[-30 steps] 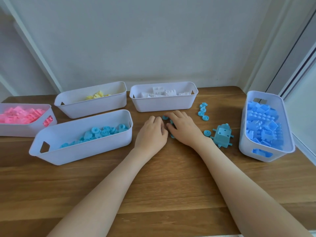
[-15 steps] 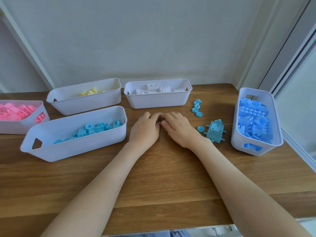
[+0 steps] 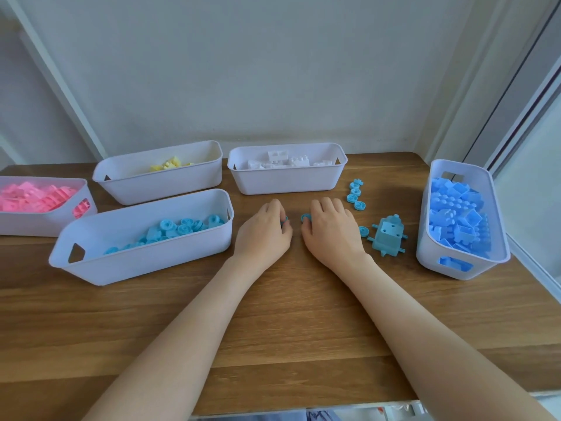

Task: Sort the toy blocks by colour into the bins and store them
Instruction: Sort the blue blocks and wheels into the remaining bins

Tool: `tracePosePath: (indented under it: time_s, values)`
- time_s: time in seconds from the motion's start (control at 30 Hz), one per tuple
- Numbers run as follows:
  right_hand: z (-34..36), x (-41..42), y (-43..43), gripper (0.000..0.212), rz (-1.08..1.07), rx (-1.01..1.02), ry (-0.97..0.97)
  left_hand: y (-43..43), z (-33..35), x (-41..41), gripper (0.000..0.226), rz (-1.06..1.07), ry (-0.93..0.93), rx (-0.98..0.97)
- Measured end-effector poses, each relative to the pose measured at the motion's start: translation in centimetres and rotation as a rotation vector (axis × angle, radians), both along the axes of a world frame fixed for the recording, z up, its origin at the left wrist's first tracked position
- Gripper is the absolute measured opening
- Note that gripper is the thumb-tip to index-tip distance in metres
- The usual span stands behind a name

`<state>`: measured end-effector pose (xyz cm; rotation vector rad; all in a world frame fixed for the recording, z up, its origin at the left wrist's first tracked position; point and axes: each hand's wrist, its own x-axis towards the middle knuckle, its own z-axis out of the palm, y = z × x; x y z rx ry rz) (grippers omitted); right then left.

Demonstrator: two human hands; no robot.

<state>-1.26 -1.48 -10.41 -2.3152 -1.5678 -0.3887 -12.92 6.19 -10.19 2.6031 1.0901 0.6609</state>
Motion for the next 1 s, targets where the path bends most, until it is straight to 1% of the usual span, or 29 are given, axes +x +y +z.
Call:
tracePosePath:
  time_s: [0.07,0.2,0.27,0.37,0.47,0.6,0.73,0.8,0.93,1.0]
  values:
    - [0.1,-0.3,0.1,0.023,0.044,0.0,-0.016,0.0,-0.1,0.1,0.015,0.04,-0.016,-0.015]
    - [0.2,-0.3,0.3,0.023,0.084,-0.038,0.011,0.0,-0.1,0.3,0.043,0.053,0.013,-0.007]
    - [0.3,-0.1,0.3,0.025,0.099,-0.049,0.038,0.0,-0.1,0.3,0.048,0.037,0.061,0.013]
    - [0.3,-0.1,0.2,0.032,0.16,-0.057,0.034,0.0,-0.1,0.2,0.037,0.003,0.122,0.067]
    - [0.4,-0.2,0.2,0.026,0.183,-0.068,0.026,0.1,0.0,0.2,0.03,0.012,0.115,0.067]
    - [0.5,-0.1,0.3,0.02,0.14,-0.067,0.063,0.0,0.1,0.1,0.031,0.054,0.108,0.04]
    - [0.7,-0.5,0.4,0.025,0.092,-0.071,0.001,-0.2,0.2,-0.2,0.027,0.065,0.043,0.043]
    - [0.9,-0.7,0.5,0.027,0.074,-0.061,0.003,0.0,0.3,-0.3,0.024,0.046,0.031,0.047]
    - [1.2,-0.8,0.4,0.027,0.054,-0.104,0.014,-0.3,1.2,-0.7,0.018,0.043,0.035,-0.04]
    - [1.5,-1.1,0.5,0.026,0.055,-0.078,0.078,-1.0,2.3,-1.3,0.018,0.084,0.012,-0.079]
